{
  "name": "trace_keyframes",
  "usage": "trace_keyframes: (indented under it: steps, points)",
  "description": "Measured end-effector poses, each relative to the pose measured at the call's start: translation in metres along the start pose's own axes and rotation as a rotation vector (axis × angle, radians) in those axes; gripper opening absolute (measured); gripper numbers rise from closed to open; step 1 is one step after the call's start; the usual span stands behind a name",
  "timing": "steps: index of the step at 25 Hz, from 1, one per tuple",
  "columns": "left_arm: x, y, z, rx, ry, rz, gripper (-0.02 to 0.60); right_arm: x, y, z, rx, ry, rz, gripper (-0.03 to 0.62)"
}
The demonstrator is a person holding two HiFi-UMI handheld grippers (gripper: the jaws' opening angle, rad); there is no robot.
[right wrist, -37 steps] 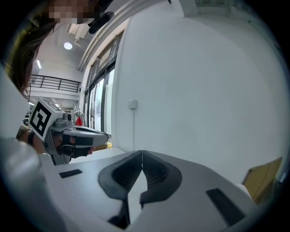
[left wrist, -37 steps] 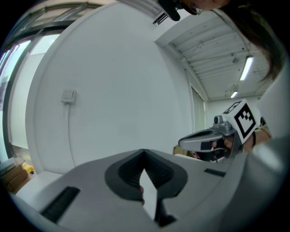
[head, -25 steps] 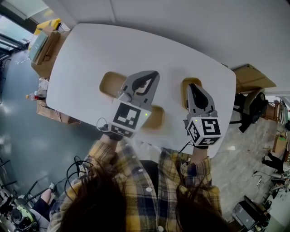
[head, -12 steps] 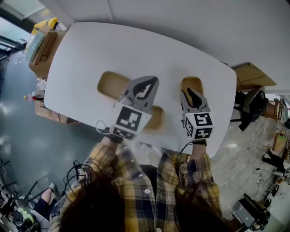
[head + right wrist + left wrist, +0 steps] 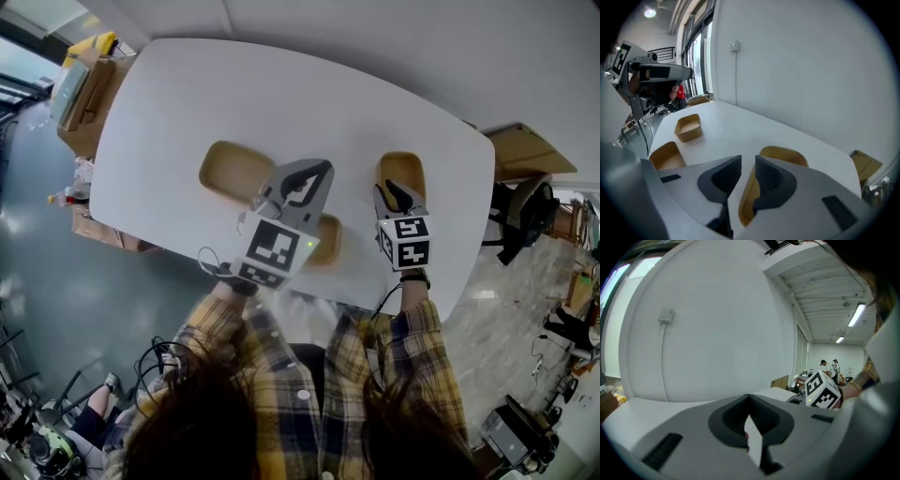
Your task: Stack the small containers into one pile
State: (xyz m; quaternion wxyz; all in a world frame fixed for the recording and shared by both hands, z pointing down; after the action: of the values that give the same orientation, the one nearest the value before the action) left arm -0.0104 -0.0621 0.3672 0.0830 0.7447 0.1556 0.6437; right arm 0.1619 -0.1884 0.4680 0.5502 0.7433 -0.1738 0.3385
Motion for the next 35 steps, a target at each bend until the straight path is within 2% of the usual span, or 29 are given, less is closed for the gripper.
trace_keyframes:
  steps: [9,19,27,31,35]
  points:
    - [0.009,0.005,0.007,0.015,0.0,-0.019,0.017,0.022,0.017,0.004,-0.007,0.003,-0.084,0.099]
    - [0.006,0.011,0.002,0.014,0.002,-0.027,0.017,0.023,0.035,0.004,-0.04,-0.004,-0.136,0.108]
    - [0.001,0.015,0.001,0.018,0.0,-0.022,0.017,0.023,0.036,0.007,-0.05,0.004,-0.139,0.075]
    - [0.0,0.016,0.0,0.021,0.004,-0.023,0.017,0.021,0.034,0.007,-0.042,-0.022,-0.157,0.033]
    - [-0.004,0.015,0.0,0.015,0.009,-0.013,0.017,0.019,0.028,0.008,-0.035,-0.033,-0.155,0.025]
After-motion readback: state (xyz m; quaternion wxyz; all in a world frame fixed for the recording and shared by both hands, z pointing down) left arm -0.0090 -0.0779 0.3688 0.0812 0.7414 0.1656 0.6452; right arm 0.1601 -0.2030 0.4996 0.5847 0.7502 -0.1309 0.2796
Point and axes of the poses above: the fingertips, and each gripper's own axes: y forward along the fingers, z to its right, x out of its underside, the point moved 9 cm from there along -y, backward along the fingers, and after that the axes turned 9 degrees about -y, right-handed, at the moved point
